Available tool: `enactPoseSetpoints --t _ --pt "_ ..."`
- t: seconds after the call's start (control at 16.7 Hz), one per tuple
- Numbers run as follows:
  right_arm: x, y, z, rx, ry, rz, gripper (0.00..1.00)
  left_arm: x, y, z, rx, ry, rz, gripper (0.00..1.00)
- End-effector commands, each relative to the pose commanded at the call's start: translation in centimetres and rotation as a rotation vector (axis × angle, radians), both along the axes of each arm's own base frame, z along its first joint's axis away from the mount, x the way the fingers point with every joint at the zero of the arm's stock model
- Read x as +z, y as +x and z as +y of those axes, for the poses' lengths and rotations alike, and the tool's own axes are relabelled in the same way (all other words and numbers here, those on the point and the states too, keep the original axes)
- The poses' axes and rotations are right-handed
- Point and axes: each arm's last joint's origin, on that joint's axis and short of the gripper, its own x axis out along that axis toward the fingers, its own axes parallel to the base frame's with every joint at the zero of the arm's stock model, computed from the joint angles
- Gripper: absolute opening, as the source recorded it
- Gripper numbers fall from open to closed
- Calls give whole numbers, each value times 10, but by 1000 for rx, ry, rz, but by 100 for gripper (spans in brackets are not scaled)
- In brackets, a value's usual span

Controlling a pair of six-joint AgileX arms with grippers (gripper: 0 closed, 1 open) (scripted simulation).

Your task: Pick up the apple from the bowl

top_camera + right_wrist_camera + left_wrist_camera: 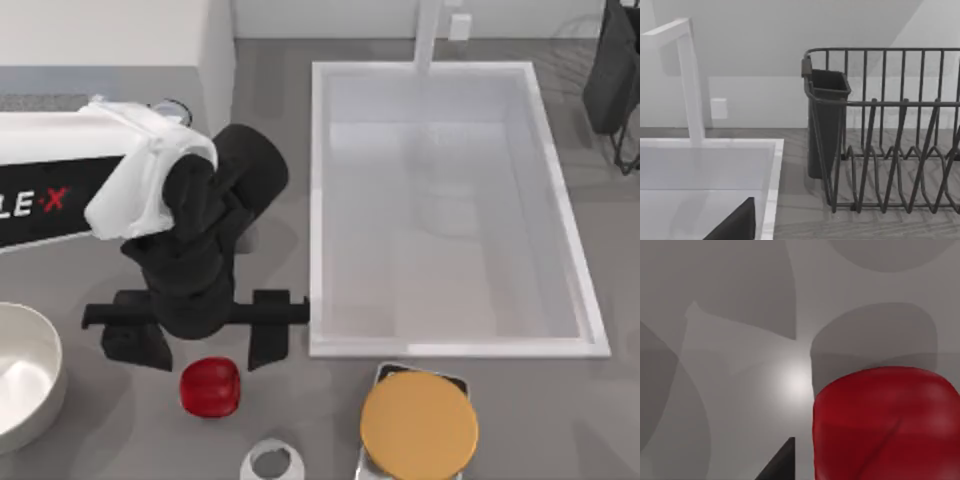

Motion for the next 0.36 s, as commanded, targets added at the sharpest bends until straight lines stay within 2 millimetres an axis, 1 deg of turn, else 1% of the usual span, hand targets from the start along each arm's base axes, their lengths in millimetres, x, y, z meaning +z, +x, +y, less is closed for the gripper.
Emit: enactPoseSetpoints --t 0.06,0.36 --pt "0 0 0 0 0 0 100 0 0 0 0 0 0 100" --pt "0 0 0 0 0 0 100 0 0 0 0 0 0 100"
